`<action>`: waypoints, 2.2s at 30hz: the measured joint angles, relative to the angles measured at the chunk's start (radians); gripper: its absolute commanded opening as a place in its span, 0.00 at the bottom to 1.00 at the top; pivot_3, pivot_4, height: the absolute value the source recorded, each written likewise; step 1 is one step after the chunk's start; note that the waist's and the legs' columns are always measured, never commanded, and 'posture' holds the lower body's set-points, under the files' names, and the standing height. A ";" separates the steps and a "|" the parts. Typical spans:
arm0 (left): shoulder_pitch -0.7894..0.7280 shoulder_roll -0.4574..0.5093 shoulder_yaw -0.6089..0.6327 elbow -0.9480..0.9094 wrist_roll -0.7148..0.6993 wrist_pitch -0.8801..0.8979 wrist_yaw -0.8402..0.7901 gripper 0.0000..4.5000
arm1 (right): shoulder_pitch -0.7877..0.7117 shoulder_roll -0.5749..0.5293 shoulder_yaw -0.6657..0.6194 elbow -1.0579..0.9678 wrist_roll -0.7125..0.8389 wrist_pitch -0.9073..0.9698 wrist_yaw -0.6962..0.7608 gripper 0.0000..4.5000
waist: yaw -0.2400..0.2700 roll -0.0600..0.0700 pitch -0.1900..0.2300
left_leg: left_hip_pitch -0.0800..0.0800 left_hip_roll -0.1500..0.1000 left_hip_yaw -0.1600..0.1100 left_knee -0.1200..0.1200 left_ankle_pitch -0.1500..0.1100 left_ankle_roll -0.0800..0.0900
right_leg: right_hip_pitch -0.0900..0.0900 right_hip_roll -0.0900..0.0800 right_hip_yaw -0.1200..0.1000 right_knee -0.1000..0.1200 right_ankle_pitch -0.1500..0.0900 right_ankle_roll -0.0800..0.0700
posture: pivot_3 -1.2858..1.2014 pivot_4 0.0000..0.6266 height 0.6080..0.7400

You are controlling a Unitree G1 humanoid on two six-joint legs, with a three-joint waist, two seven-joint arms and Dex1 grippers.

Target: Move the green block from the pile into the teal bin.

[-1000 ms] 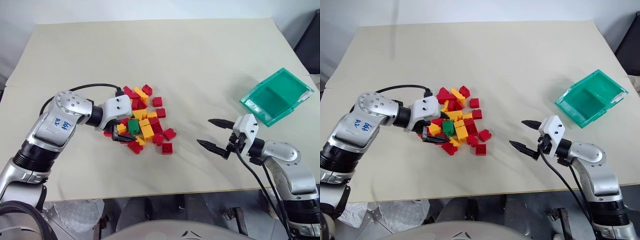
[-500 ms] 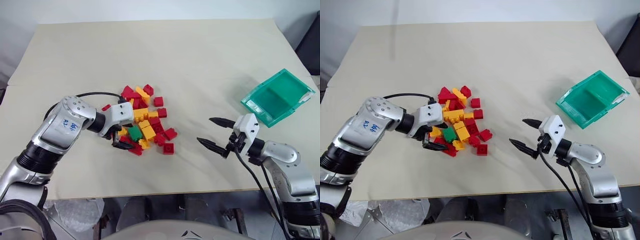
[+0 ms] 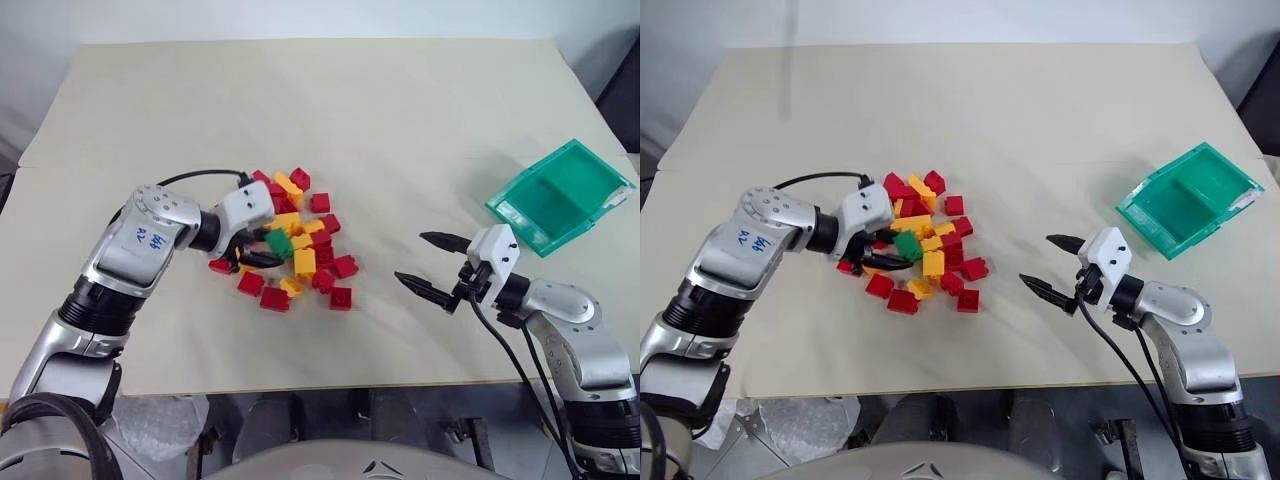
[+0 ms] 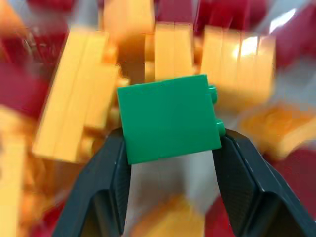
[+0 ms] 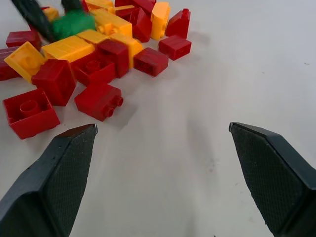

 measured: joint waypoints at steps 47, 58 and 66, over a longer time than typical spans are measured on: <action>0.191 -0.051 0.365 0.171 -0.276 -0.433 -0.192 0.99 | 0.045 -0.097 -0.260 -0.326 0.260 0.566 -0.306 1.00 | -0.003 -0.002 0.002 | 0.000 -0.001 -0.002 0.000 -0.002 0.002 | 0.001 -0.005 0.000 -0.002 0.001 0.001 | 0.52 0.24 1.00; 0.322 -0.018 0.435 0.052 -0.350 -0.431 -0.185 0.99 | -0.131 0.058 0.036 -0.090 0.025 0.531 -0.481 1.00 | -0.003 -0.002 0.001 | -0.001 -0.002 0.002 -0.001 -0.001 0.002 | -0.002 -0.003 -0.001 -0.002 0.001 0.001 | 0.52 0.24 1.00; 0.342 -0.020 0.436 0.021 -0.364 -0.429 -0.146 1.00 | -0.140 0.135 0.076 -0.099 -0.021 0.514 -0.496 0.64 | -0.015 -0.002 0.001 | -0.001 -0.001 0.002 -0.002 -0.001 0.002 | -0.003 -0.002 -0.001 -0.002 0.001 0.001 | 0.52 0.24 1.00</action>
